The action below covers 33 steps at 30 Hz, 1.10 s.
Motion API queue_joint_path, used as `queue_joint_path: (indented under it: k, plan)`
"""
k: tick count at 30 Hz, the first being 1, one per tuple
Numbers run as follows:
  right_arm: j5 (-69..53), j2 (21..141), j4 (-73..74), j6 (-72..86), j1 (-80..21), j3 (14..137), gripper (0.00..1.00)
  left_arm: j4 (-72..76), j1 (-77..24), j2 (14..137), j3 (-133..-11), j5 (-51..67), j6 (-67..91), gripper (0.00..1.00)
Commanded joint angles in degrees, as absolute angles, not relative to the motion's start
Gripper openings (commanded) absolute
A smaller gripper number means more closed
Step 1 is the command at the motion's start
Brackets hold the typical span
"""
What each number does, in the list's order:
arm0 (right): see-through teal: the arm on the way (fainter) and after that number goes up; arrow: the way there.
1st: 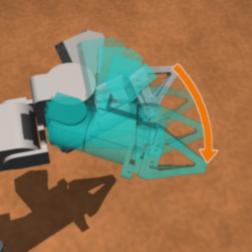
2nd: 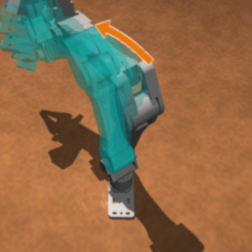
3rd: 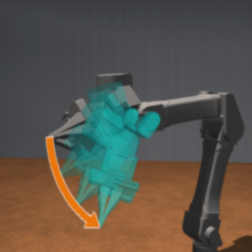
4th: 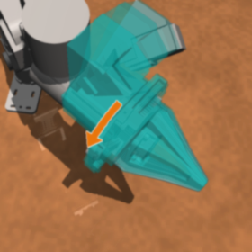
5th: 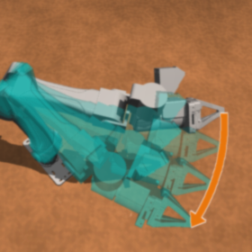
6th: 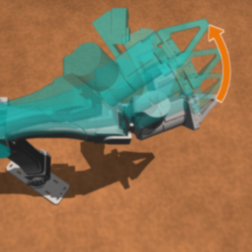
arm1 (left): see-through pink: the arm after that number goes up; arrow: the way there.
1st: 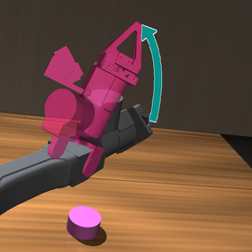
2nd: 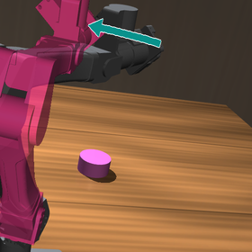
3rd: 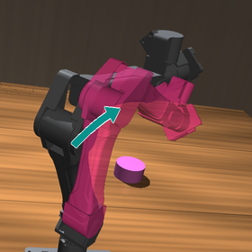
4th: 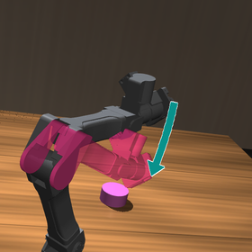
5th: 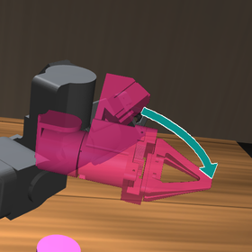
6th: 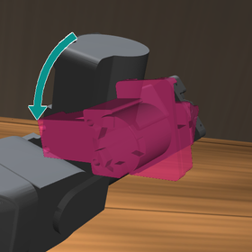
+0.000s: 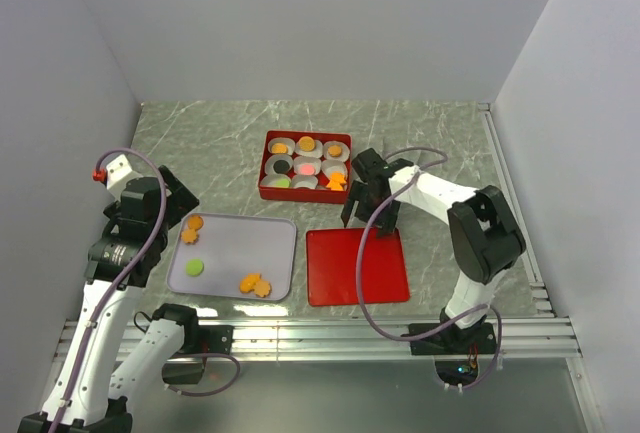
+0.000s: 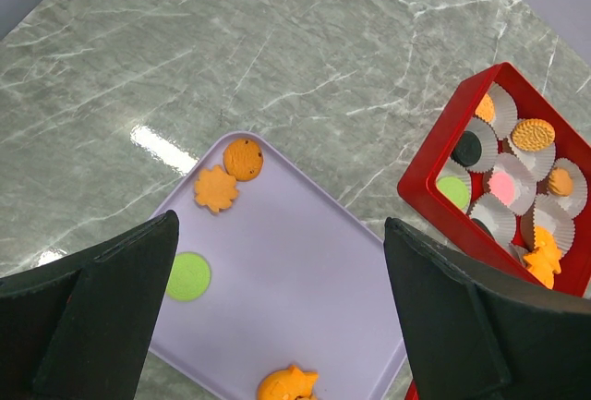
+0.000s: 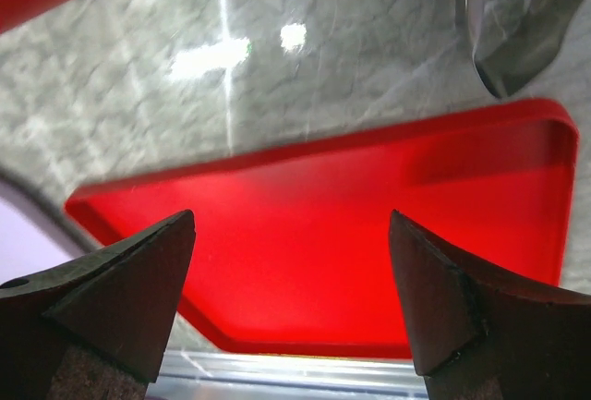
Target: Pack the cookies
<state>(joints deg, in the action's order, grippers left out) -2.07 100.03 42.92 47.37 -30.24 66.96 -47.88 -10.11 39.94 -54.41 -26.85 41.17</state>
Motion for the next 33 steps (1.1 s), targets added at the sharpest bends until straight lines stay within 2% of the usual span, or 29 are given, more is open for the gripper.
queue_joint_path:
  k: [1, 19, 22, 23, 26, 33]
  plan:
    - [-0.09, 101.95, 41.22, 49.48, -30.41, 66.88, 0.92, -46.93, -9.93, 39.46, -54.32, -27.42, 40.96, 0.99]
    - [0.62, 108.45, 40.96, 50.1, -30.41, 70.66, 0.89, -46.93, -9.93, 40.52, -54.49, -26.98, 40.78, 0.99]
    - [0.88, 110.04, 42.27, 49.4, -30.59, 70.93, 0.79, -46.85, -9.93, 40.69, -54.49, -26.9, 40.69, 0.99]
    - [0.97, 110.82, 42.71, 49.05, -30.93, 71.19, 0.7, -46.85, -9.93, 40.69, -54.41, -26.89, 40.69, 0.99]
    - [2.55, 112.14, 45.17, 48.17, -31.99, 71.89, 0.56, -46.84, -9.93, 40.78, -54.4, -26.89, 40.61, 1.0]
    - [1.14, 111.71, 44.83, 48.95, -34.89, 68.47, 0.31, -46.76, -9.84, 40.87, -54.4, -26.98, 40.69, 0.99]
